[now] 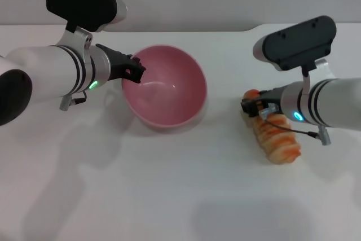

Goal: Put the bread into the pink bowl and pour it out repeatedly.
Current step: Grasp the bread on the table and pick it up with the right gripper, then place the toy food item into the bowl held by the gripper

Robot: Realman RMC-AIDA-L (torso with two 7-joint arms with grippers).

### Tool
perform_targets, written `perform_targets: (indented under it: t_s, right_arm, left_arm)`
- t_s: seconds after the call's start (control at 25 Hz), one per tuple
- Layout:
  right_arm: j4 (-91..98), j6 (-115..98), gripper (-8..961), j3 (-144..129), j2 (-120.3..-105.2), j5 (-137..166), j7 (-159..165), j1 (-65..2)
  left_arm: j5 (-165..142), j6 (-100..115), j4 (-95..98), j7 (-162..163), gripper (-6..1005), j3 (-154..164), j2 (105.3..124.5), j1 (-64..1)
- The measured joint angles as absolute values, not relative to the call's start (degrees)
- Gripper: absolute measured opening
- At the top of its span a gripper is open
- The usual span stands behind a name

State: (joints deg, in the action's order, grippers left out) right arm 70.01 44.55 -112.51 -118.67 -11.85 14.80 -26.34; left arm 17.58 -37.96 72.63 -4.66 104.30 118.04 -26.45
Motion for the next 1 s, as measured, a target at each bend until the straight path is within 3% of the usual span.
perform_targets:
  t_s: [0.08,0.28,1.0]
  right_arm:
    - [70.3,44.8,436,-112.4,-118.65,-11.7,14.7,-26.4]
    - [72.9,45.3,374,-112.4,-118.69,-10.8,14.7,-25.9]
    - [96.5,55.1,242,-109.8,-118.83,-2.3,13.6,-27.2]
  left_arm:
    - [17.6,-38.0,72.6,-4.7,52,104.3,118.04,-26.5]
    - [17.6,-37.9,72.5,-4.7,53,104.3,117.97,-26.2]
    - [21.9,-37.1,71.0,-7.7,53,105.3,118.16,-26.7]
